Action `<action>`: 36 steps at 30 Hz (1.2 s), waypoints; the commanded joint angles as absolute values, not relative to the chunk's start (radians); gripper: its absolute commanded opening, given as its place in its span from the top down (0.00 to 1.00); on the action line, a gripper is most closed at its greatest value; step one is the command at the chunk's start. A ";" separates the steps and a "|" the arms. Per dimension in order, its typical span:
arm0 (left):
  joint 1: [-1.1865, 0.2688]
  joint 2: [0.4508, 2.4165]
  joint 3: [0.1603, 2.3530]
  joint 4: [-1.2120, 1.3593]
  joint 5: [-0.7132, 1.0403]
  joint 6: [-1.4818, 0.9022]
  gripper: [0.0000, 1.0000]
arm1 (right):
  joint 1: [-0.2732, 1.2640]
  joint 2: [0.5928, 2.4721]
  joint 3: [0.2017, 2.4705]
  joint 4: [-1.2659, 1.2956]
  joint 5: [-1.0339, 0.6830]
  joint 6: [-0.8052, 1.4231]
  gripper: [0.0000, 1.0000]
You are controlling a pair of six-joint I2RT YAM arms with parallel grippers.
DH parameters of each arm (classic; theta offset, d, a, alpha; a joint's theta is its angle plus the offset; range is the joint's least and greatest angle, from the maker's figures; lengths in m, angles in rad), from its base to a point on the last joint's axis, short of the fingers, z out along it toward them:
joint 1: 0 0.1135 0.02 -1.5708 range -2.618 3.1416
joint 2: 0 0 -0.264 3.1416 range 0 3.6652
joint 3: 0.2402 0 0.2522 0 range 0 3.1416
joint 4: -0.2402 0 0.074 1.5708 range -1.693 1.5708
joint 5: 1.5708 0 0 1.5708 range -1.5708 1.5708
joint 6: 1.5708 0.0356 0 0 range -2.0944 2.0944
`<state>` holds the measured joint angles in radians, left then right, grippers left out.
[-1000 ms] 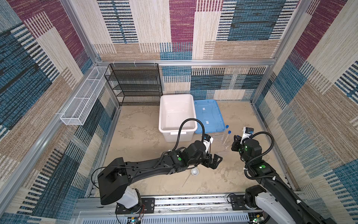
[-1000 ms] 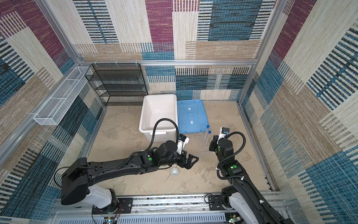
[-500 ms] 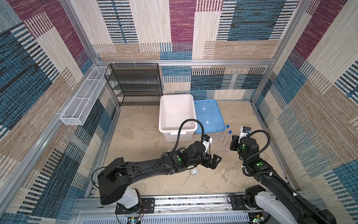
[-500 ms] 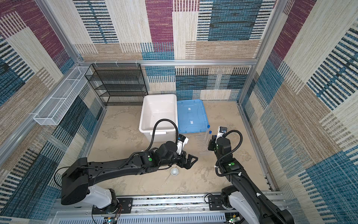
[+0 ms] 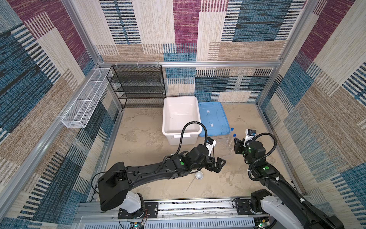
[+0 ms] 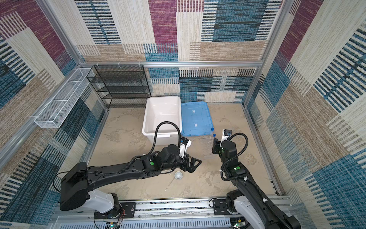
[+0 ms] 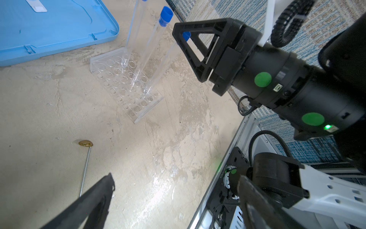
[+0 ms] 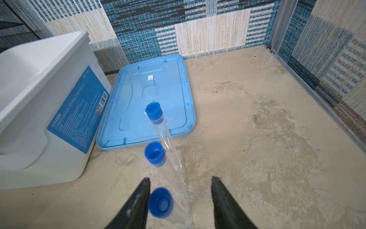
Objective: Organize the chemistry lab equipment
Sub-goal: 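Lower the tube into a rack hole with the right gripper while the left withdraws, then reach the left gripper to the white bin's rim and grasp it while the right rises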
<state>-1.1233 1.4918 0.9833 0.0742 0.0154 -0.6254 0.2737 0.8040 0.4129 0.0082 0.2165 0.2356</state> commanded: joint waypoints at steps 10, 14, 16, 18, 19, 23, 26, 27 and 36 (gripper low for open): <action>-1.038 1.283 1.033 -0.072 -0.062 -0.529 0.01 | 0.275 0.678 0.523 -0.045 0.169 0.323 0.01; -0.925 1.161 1.057 -0.145 -0.011 -0.442 0.01 | 0.275 0.664 0.579 -0.049 0.085 0.316 0.01; -0.828 1.155 1.113 -0.246 0.103 -0.411 0.01 | 0.275 0.675 0.612 -0.043 -0.012 0.272 0.01; -0.749 1.183 1.208 -0.377 0.175 -0.374 0.01 | 0.276 0.711 0.661 -0.058 -0.096 0.239 0.01; -0.718 1.197 1.241 -0.427 0.194 -0.359 0.01 | 0.275 0.728 0.681 -0.061 -0.130 0.223 0.01; -0.625 1.250 1.339 -0.593 0.141 -0.291 0.01 | 0.275 0.835 0.783 -0.103 -0.192 0.192 0.01; -0.539 1.301 1.411 -0.696 0.035 -0.281 0.01 | 0.289 0.926 0.857 -0.144 -0.206 0.157 0.01; -0.503 1.321 1.430 -0.717 0.024 -0.287 0.01 | 0.300 0.951 0.877 -0.154 -0.197 0.144 0.01; -0.334 1.574 1.543 -0.712 -0.150 -0.264 0.11 | 0.361 1.099 0.966 -0.166 -0.218 0.119 0.01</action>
<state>-0.3485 1.5196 1.5127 -0.7006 -0.0563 -0.3069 0.3481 1.0752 0.9489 -0.1631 -0.1925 0.1337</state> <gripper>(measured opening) 0.896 0.993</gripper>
